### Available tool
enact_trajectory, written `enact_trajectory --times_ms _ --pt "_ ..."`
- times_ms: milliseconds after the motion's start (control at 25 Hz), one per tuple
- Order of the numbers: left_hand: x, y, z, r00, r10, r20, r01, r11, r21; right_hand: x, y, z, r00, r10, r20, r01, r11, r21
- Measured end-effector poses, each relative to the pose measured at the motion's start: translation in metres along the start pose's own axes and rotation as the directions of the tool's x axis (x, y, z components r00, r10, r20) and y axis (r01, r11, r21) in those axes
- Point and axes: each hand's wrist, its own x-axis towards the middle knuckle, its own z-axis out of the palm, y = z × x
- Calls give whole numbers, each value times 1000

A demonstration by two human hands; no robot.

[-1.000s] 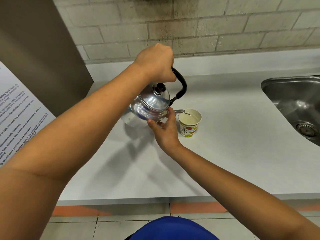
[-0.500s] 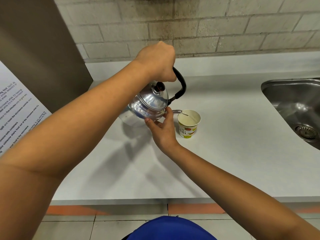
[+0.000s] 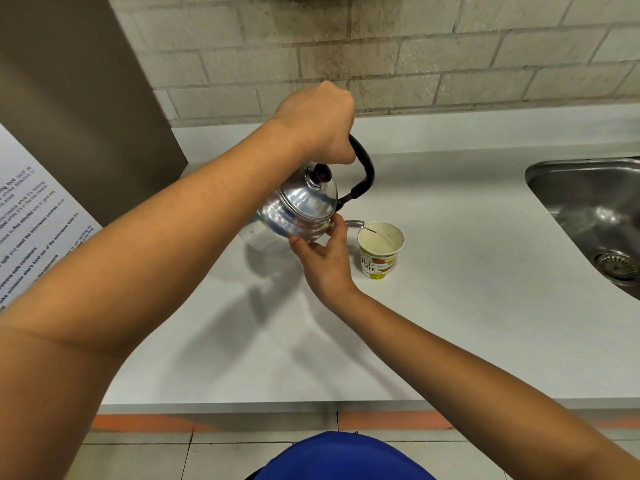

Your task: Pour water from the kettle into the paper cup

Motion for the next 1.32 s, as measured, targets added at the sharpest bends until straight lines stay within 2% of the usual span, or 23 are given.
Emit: enact_trajectory --times_ms 400,1320 --pt "-1 3 -2 999 31 -11 -31 999 23 -1 -1 2 1000 -11 -6 11 997 72" --pt "-1 5 -2 999 41 -10 -40 998 55 -4 0 5 1000 -10 -14 11 996 94"
